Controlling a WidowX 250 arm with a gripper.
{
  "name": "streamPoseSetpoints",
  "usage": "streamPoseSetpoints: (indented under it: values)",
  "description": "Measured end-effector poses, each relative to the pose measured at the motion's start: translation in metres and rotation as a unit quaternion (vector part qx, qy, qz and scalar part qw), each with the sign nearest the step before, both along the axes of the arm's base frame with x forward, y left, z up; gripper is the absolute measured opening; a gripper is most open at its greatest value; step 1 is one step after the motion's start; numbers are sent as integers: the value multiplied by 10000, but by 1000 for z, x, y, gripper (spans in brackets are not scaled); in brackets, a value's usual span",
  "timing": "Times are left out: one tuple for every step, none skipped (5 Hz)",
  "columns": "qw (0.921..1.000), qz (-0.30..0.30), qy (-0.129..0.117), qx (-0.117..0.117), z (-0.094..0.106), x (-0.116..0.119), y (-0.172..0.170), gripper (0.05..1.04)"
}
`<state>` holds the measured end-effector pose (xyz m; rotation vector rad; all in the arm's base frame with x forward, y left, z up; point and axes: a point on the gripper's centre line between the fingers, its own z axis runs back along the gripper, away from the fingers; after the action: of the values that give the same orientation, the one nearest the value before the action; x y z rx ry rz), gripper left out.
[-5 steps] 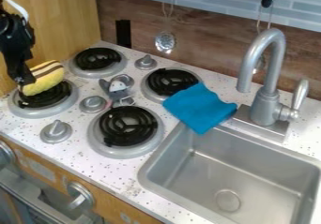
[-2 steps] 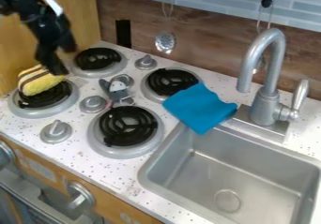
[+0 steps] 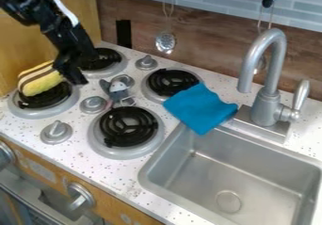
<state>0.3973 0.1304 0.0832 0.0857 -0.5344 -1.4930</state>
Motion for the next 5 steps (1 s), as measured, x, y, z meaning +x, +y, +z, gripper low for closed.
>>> streamPoseSetpoints:
  values:
    - [9999,-128,2,-56,-12,17,-6,1006]
    - [9998,-146,87,-144,-23,28,-6,1006]
    - [9994,-272,100,-204,-35,34,-15,1005]
    - [9985,-381,282,-276,-49,45,-26,1005]
    - [9980,-442,314,-323,-54,53,-33,971]
